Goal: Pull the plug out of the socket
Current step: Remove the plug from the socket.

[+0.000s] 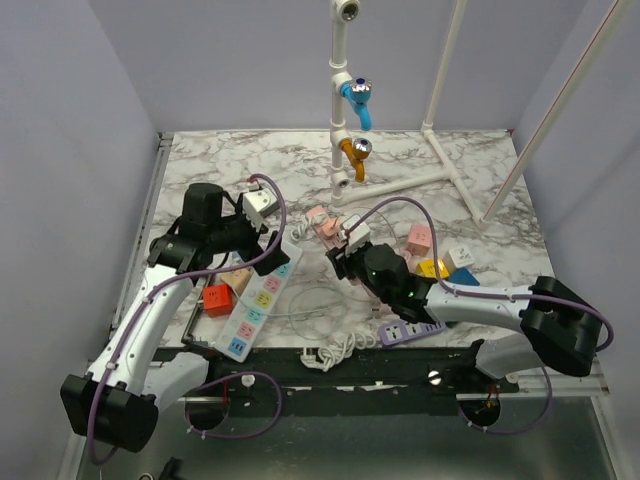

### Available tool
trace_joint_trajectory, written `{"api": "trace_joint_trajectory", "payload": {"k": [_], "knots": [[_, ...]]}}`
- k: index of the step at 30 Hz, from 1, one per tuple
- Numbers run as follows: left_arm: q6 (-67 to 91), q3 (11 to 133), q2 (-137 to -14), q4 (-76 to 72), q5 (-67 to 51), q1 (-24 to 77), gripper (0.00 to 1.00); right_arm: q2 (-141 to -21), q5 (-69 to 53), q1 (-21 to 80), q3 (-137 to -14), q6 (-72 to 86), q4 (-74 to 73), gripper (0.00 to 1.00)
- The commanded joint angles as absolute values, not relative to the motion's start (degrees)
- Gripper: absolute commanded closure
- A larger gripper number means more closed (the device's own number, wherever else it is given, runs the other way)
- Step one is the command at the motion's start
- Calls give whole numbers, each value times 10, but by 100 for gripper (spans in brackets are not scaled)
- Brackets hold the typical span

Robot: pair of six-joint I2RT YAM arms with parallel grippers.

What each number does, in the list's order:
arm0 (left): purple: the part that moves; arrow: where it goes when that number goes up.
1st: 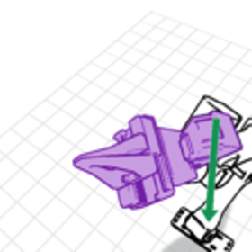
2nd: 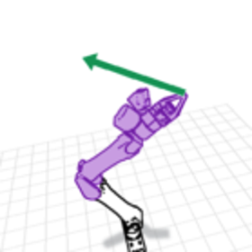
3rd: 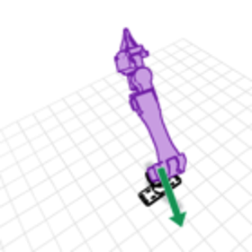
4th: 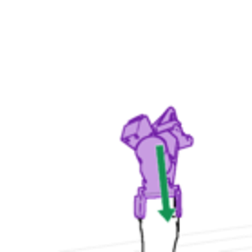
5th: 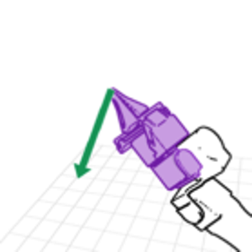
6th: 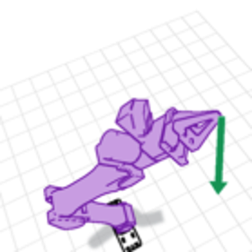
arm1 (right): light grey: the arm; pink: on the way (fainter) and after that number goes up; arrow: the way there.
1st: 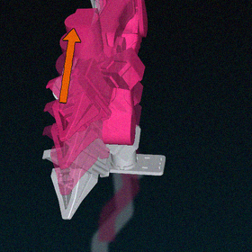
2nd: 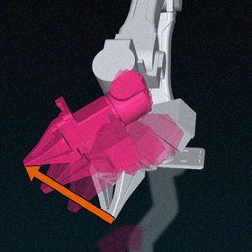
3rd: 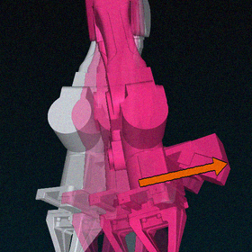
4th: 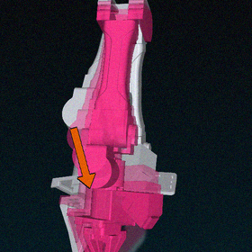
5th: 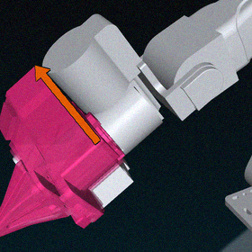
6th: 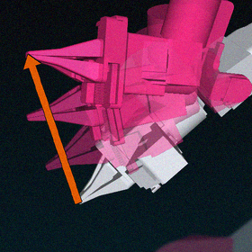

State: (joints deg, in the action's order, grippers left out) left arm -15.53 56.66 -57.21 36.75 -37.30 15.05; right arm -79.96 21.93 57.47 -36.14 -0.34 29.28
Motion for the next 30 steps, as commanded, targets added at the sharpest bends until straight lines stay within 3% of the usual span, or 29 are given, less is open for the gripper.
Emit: {"api": "trace_joint_trajectory", "payload": {"k": [1, 7, 14, 17, 30], "knots": [[-124, 563, -600, 299, -431, 157, 1, -763, 269, 603, -360, -95, 387, 88], [-132, 592, -646, 287, -497, 158, 1, -759, 310, 638, -349, -177, 420, 90], [-296, 673, -711, 471, -605, 177, 1, -760, 339, 669, -339, -246, 461, 92], [-338, 680, -725, 508, -598, 184, 2, -756, 346, 681, -338, -270, 475, 93], [-311, 673, -724, 399, -542, 183, 1, -739, 347, 716, -360, -284, 457, 94]]}}
